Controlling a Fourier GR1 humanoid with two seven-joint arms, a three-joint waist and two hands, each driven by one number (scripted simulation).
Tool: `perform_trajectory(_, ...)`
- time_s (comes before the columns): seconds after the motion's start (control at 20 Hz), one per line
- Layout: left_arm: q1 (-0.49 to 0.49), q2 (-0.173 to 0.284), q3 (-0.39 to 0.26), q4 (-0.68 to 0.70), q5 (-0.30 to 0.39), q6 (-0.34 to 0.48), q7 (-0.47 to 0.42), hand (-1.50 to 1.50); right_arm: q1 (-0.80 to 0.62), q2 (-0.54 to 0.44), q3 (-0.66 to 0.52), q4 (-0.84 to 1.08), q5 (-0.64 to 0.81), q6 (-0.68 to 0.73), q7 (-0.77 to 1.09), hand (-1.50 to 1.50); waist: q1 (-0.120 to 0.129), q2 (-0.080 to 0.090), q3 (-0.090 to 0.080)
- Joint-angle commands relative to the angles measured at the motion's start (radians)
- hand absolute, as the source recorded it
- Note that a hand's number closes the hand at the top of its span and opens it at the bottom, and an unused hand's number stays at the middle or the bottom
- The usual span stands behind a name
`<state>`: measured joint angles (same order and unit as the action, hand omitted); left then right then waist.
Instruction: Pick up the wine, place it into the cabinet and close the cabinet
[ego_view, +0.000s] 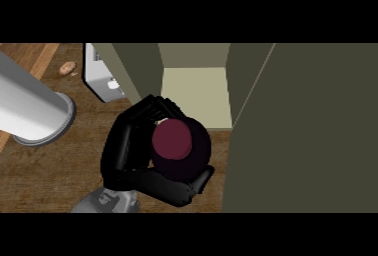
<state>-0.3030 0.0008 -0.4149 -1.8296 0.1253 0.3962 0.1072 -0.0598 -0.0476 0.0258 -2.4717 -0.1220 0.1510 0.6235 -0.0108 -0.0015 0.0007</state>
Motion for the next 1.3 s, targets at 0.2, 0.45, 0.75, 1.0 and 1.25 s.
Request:
perform_trajectory(0.2, -0.186, -0.001, -0.080, 0.091, -0.040, 0.223, 0.050, 1.50, 0.007, -0.020, -0.056, -0.090, -0.150, 0.014, 0.052, -1.50, 0.000, 0.000, 0.000)
perform_trajectory(0.45, -0.246, -0.001, -0.048, 0.238, -0.021, 0.220, -0.011, 1.50, 0.049, -0.035, -0.074, -0.099, -0.158, 0.054, 0.031, -1.50, -0.003, 0.001, 0.000)
perform_trajectory(0.75, -0.320, -0.001, -0.043, 0.303, 0.007, 0.271, -0.023, 1.50, 0.074, 0.005, -0.014, -0.113, -0.103, 0.037, 0.023, -1.50, -0.004, 0.001, 0.000)
perform_trajectory(1.0, -0.277, -0.001, -0.111, 0.357, 0.115, 0.336, -0.150, 1.50, 0.064, -0.015, -0.022, -0.133, -0.122, 0.041, 0.050, -1.50, -0.009, 0.002, -0.001)
perform_trajectory(1.25, -0.216, -0.001, -0.063, 0.395, 0.186, 0.270, -0.279, 1.50, -0.043, -0.008, -0.005, -0.121, -0.078, -0.024, 0.114, -1.50, -0.001, 0.002, -0.001)
